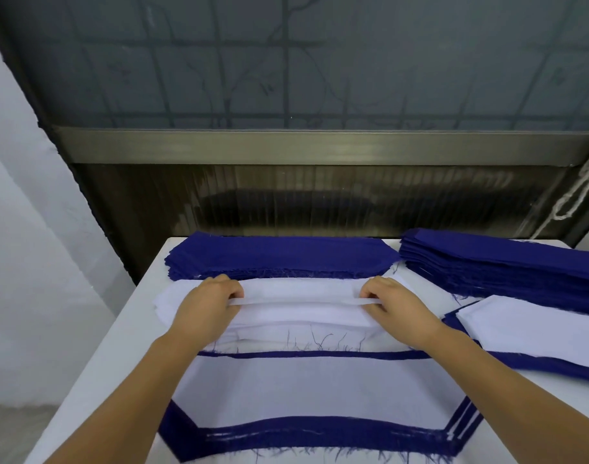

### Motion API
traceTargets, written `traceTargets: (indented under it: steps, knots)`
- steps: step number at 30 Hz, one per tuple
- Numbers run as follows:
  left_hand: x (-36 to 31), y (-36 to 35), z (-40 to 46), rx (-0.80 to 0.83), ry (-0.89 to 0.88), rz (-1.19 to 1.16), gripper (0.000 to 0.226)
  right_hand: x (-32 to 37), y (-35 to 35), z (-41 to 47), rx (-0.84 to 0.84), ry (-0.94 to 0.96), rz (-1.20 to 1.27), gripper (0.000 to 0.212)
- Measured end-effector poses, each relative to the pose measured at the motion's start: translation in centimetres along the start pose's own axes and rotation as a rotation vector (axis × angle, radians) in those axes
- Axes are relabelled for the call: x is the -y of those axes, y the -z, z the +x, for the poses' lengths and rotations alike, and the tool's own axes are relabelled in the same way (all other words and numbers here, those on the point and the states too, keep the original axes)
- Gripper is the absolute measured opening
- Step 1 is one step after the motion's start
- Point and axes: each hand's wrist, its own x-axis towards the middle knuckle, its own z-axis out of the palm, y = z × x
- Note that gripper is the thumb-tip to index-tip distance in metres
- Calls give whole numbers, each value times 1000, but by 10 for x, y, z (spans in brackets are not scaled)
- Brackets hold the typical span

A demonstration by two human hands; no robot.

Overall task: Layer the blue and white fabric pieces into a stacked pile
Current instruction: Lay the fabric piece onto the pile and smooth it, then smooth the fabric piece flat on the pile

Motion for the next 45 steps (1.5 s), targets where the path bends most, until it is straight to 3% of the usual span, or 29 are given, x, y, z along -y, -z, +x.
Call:
traceTargets:
  steps: [4, 7, 11, 14, 16, 19, 22, 25, 28, 32, 34, 40, 43, 45]
  knots:
    - [11, 9, -15, -32, 23, 10, 17, 1, 6, -12, 2, 25, -51, 11]
    - [12, 18, -35, 16, -73, 56, 26, 4, 16, -35, 39, 46, -74, 14]
    - [10, 39, -70, 253, -167, -112, 19, 4, 35, -82, 255, -32, 122, 14]
    - [3, 52, -87, 481, -141, -315, 14, 6, 49, -107, 494, -120, 292, 23]
    - [-2, 55, -88, 542, -115, -366, 12, 7, 55, -113, 547, -144, 323, 27]
    - [-11, 58, -81, 459, -77, -344, 14, 9, 57, -107, 413, -196, 309, 26]
    - [-20, 64, -72, 171, -43, -275, 20, 15, 58, -97, 71, -178, 286, 19]
    - [-25, 68, -73, -134, -66, -264, 18, 20, 57, -97, -285, -9, 53, 12]
    - [-20, 62, -89, -229, -176, -194, 23, 8, 42, -110, -443, 229, -196, 13]
    - [-8, 36, -117, -106, -353, -143, 38, -10, 7, -138, -378, 367, -252, 45]
    - [-2, 21, -128, -53, -391, -153, 40, -15, -7, -147, -324, 400, -278, 50]
    - [4, 14, -131, -13, -406, -131, 24, -14, -8, -152, -307, 393, -258, 45]
    - [4, 17, -132, 84, -385, -131, 27, -9, -6, -153, -268, 383, -247, 42]
    - [6, 20, -133, 164, -327, -183, 16, -7, -3, -155, -220, 337, -212, 31]
